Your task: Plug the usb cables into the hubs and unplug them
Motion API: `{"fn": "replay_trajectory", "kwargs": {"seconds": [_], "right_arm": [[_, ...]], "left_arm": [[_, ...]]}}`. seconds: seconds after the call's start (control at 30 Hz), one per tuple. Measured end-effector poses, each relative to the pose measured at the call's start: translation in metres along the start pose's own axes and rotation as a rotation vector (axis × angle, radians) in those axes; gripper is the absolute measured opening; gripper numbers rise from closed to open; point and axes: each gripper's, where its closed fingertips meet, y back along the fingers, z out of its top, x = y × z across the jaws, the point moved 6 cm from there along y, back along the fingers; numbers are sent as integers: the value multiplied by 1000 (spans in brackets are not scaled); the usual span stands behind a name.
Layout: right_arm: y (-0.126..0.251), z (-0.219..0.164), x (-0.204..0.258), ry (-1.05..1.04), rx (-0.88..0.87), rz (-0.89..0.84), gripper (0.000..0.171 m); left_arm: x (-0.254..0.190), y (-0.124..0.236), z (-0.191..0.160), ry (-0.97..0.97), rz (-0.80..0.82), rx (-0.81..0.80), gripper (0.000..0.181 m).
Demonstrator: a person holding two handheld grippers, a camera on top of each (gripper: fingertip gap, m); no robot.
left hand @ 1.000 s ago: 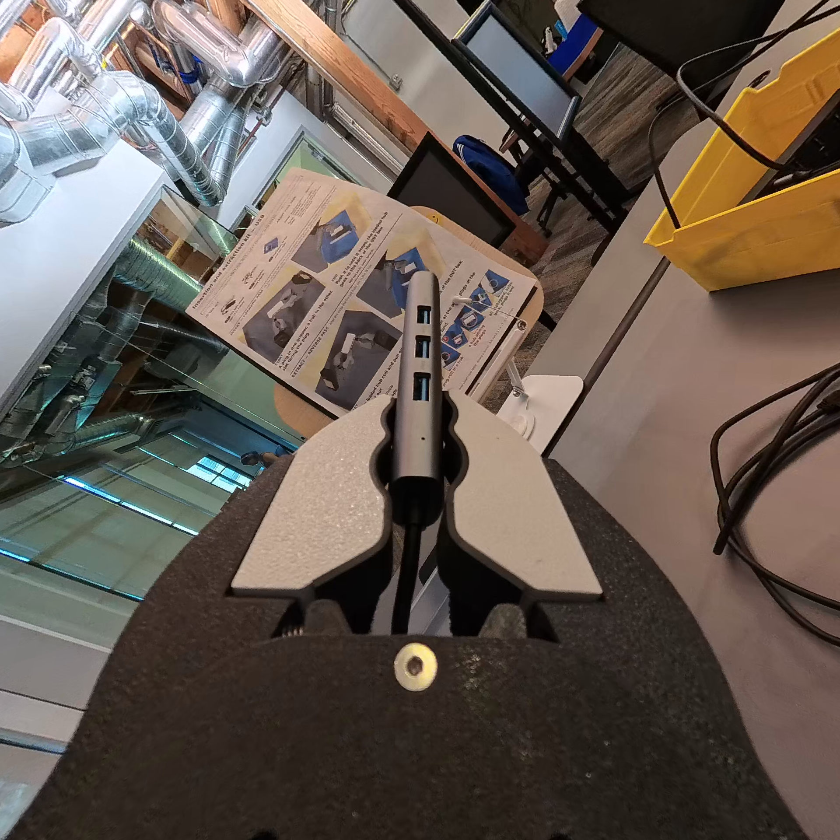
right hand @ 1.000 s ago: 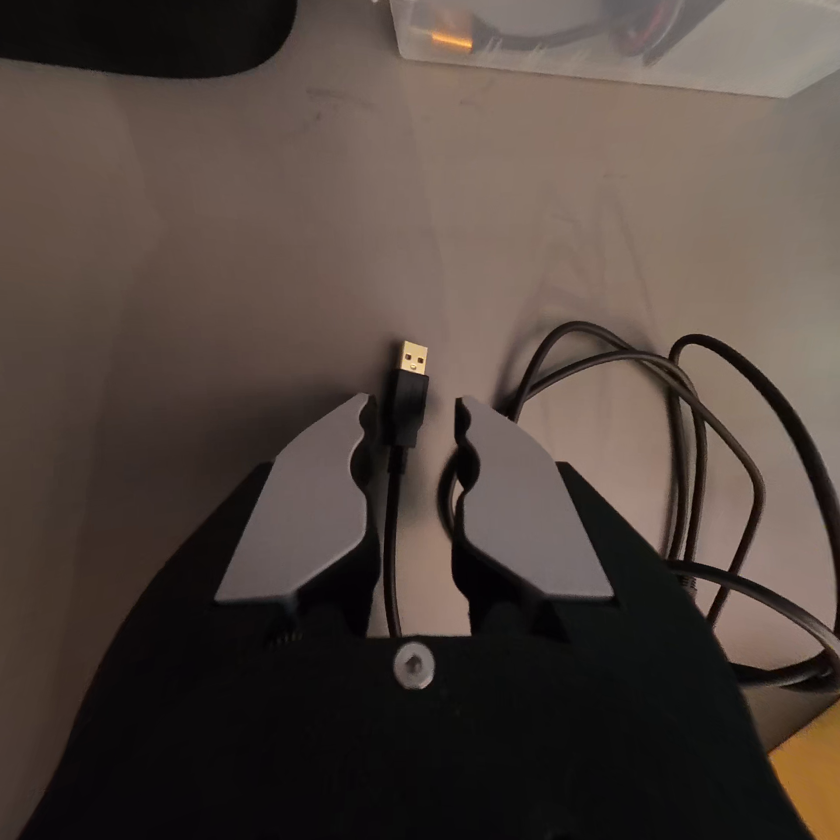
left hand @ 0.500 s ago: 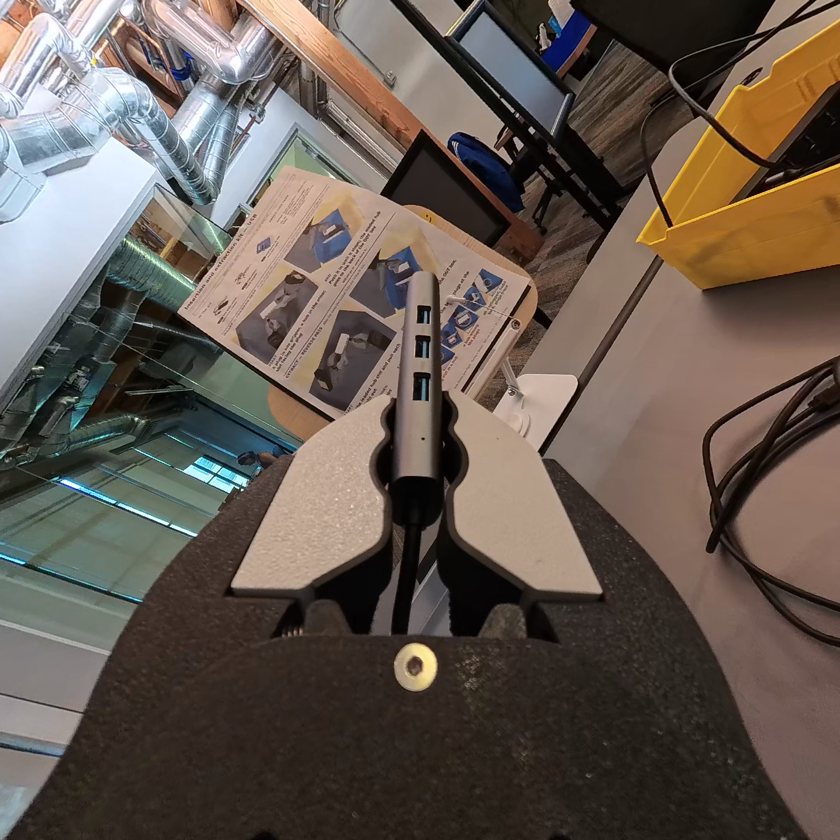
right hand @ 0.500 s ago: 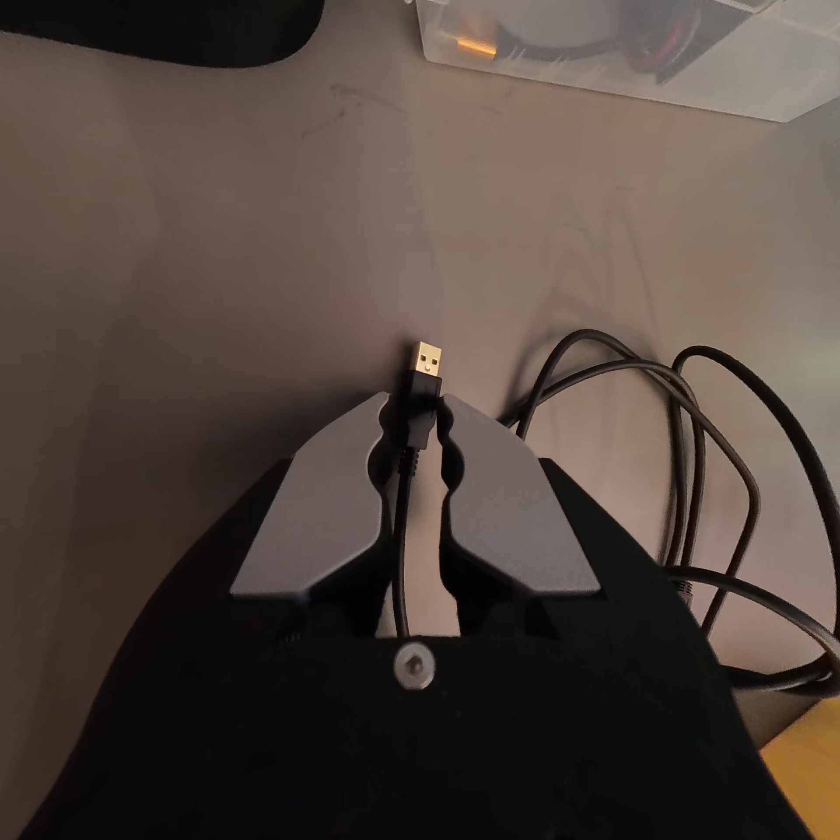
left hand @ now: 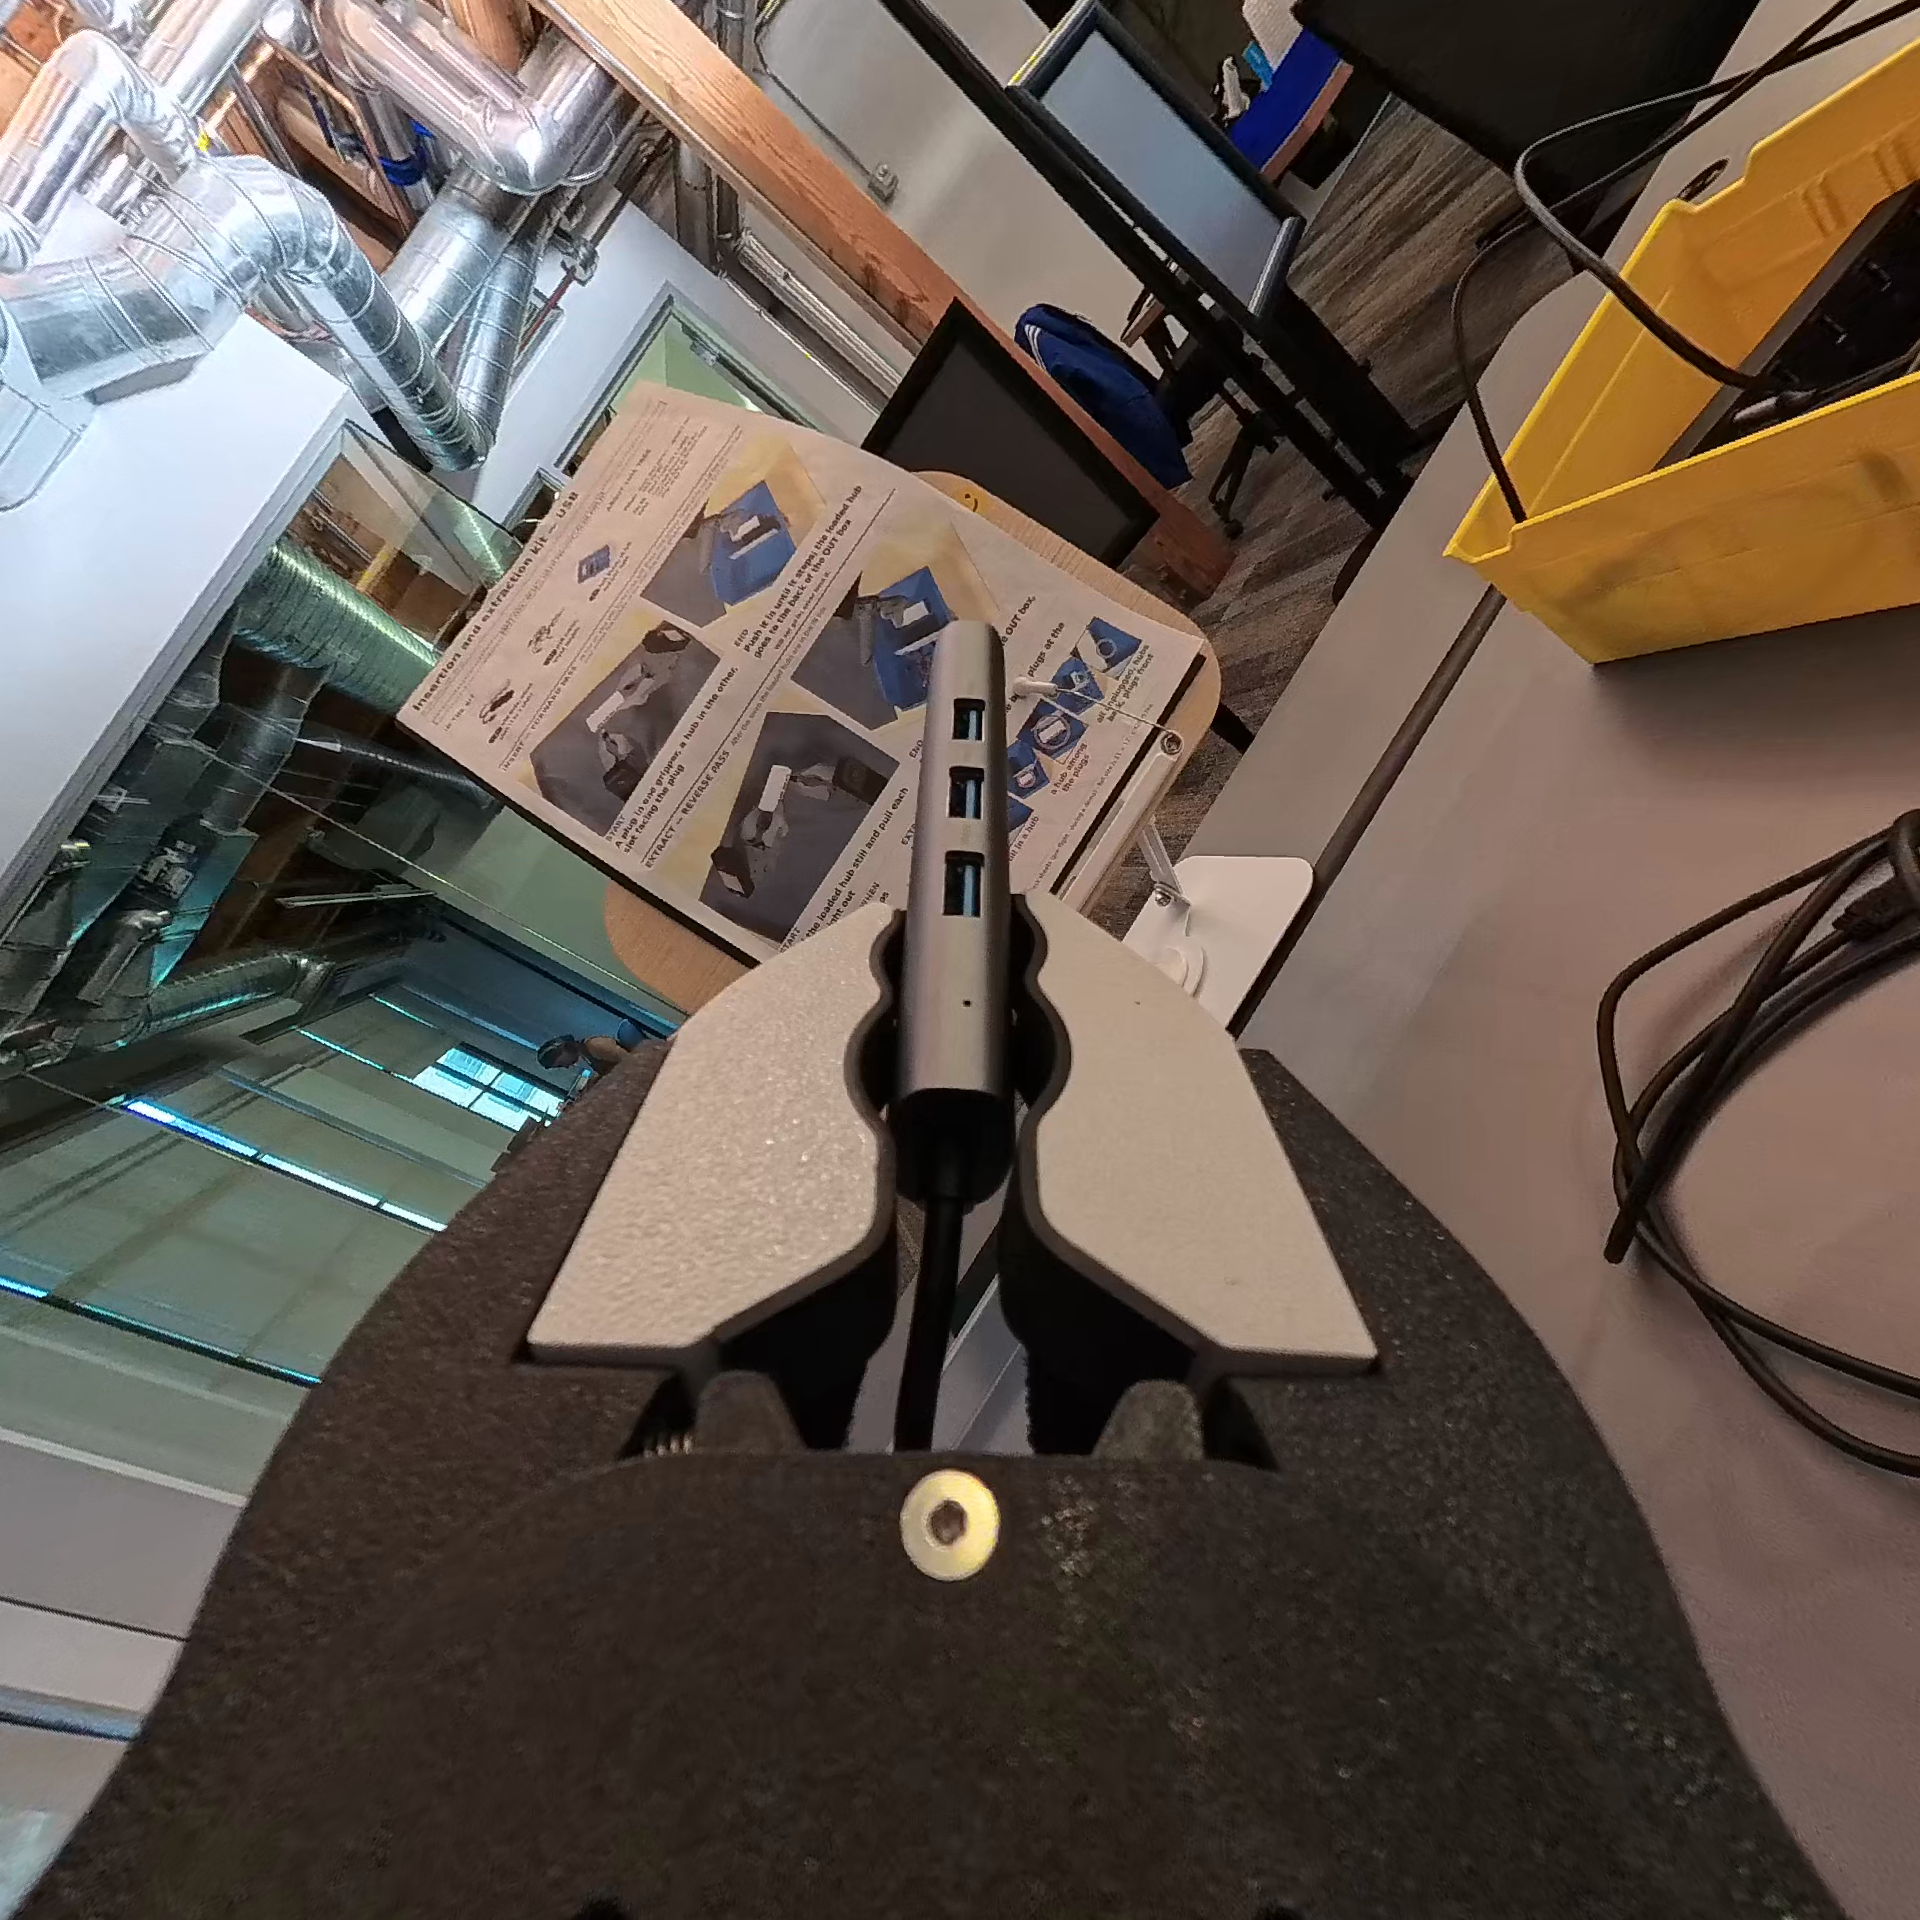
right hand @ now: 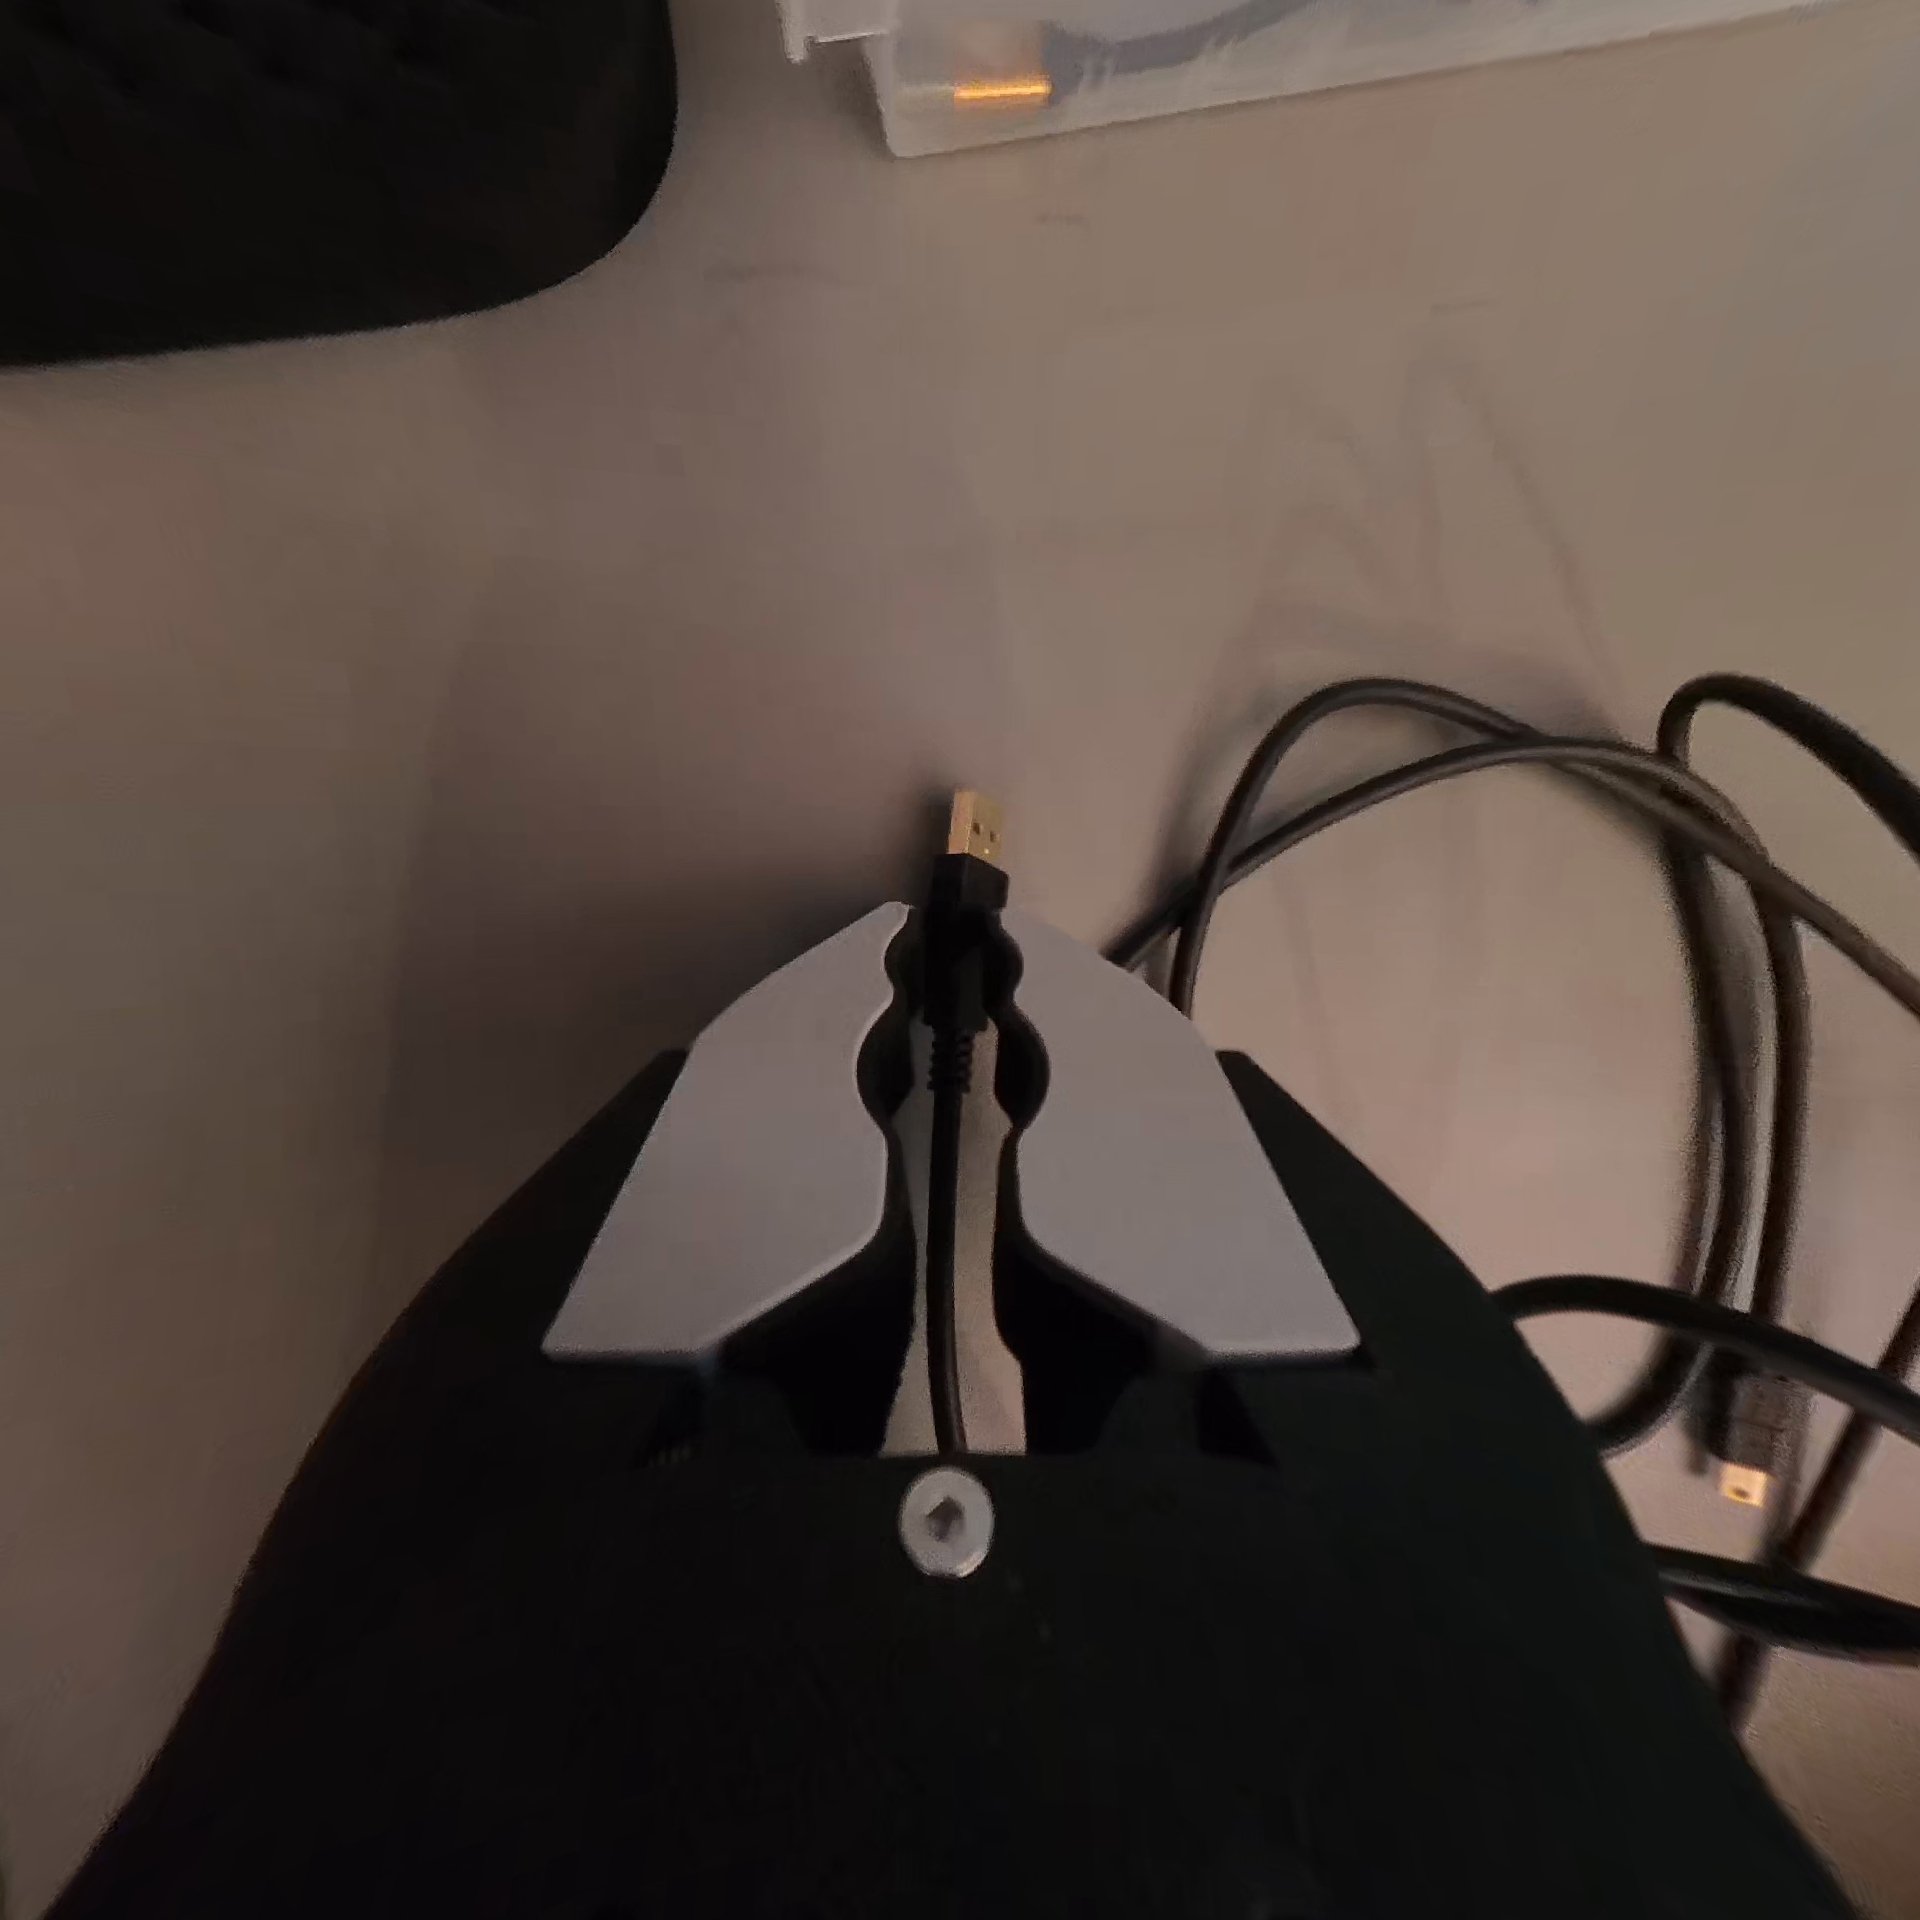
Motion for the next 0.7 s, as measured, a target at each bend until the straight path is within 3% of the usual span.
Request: {"fn": "replay_trajectory", "kwargs": {"seconds": [0.37, 0.7], "right_arm": [[-1, -16, -30, -443, -25, 473, 11], [0, -12, -19, -162, -2, 307, 14]], "left_arm": [[-3, -1, 1, -7, -13, -1, 17], [-8, -4, 1, -9, -26, 2, 17]]}}
